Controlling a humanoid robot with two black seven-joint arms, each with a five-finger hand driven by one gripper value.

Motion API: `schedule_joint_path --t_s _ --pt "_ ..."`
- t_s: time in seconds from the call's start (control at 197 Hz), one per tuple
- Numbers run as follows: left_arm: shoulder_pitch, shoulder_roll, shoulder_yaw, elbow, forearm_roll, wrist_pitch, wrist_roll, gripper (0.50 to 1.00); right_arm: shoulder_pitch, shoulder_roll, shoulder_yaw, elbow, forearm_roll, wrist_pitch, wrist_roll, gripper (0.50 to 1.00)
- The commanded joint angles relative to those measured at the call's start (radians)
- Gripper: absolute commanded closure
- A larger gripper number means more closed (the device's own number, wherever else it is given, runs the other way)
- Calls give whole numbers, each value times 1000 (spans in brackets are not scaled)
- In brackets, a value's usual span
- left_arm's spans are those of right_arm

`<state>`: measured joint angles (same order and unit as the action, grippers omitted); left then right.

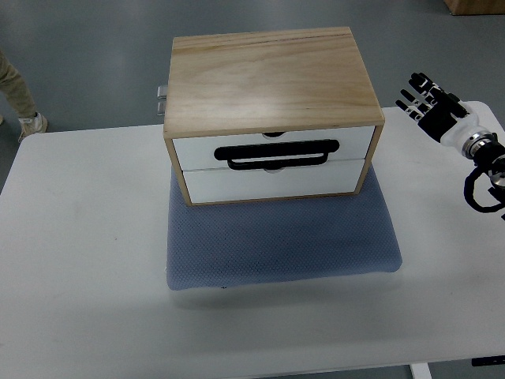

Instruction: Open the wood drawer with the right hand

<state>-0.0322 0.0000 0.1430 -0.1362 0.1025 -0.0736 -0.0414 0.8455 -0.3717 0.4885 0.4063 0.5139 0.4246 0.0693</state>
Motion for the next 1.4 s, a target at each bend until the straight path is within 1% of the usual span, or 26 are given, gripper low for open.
schedule_joint_path --t_s 0.0,0.152,0.234,0.325,0.462,0.528,0.605,0.65,0.681,0.737,0.747,0.813,0.854,0.864,0.915,1.011,1.057,1.067,1.123,1.209,1.255,1.321,1.397 --pt "0 0 1 3 0 0 0 500 4 -6 -5 -1 -12 2 3 550" --pt "0 0 0 0 0 0 0 500 4 -56 13 -1 -12 19 6 550" --pt "0 0 0 1 0 0 0 500 4 -62 25 -4 0 16 7 550" --pt "0 0 0 1 0 0 0 500 3 -64 101 -4 -3 22 9 550" --pt "0 0 0 1 0 0 0 500 6 -67 104 -3 -34 16 6 550" --pt "0 0 0 1 0 0 0 500 4 -82 104 17 -78 8 9 550" --pt "0 0 0 1 0 0 0 500 4 -136 104 69 -164 5 15 550" --pt "0 0 0 1 0 0 0 500 4 -164 104 88 -218 -3 33 550" --pt "0 0 0 1 0 0 0 500 6 -182 104 95 -259 -17 58 552" --pt "0 0 0 1 0 0 0 500 7 -216 104 131 -353 -64 113 552" --pt "0 0 0 1 0 0 0 500 7 -216 104 131 -353 -64 113 552" --pt "0 0 0 1 0 0 0 500 4 -279 84 215 -445 -127 171 552" --pt "0 0 0 1 0 0 0 500 6 -316 64 244 -482 -145 187 552" --pt "0 0 0 1 0 0 0 500 7 -340 45 259 -506 -155 193 552" --pt "0 0 0 1 0 0 0 500 17 -372 9 284 -555 -164 201 552" --pt "0 0 0 1 0 0 0 500 83 -429 -87 321 -631 -165 219 552" --pt "0 0 0 1 0 0 0 500 115 -487 -155 353 -660 -164 231 552" --pt "0 0 0 1 0 0 0 500 115 -487 -156 353 -660 -164 231 552" --pt "0 0 0 1 0 0 0 500 170 -564 -240 423 -681 -164 247 552" --pt "0 0 0 1 0 0 0 500 256 -639 -344 506 -686 -153 268 552" --pt "0 0 0 1 0 0 0 500 323 -690 -422 558 -695 -147 279 552" --pt "0 0 0 1 0 0 0 500 403 -731 -505 600 -712 -138 287 550" --pt "0 0 0 1 0 0 0 500 492 -754 -577 640 -749 -118 294 550"
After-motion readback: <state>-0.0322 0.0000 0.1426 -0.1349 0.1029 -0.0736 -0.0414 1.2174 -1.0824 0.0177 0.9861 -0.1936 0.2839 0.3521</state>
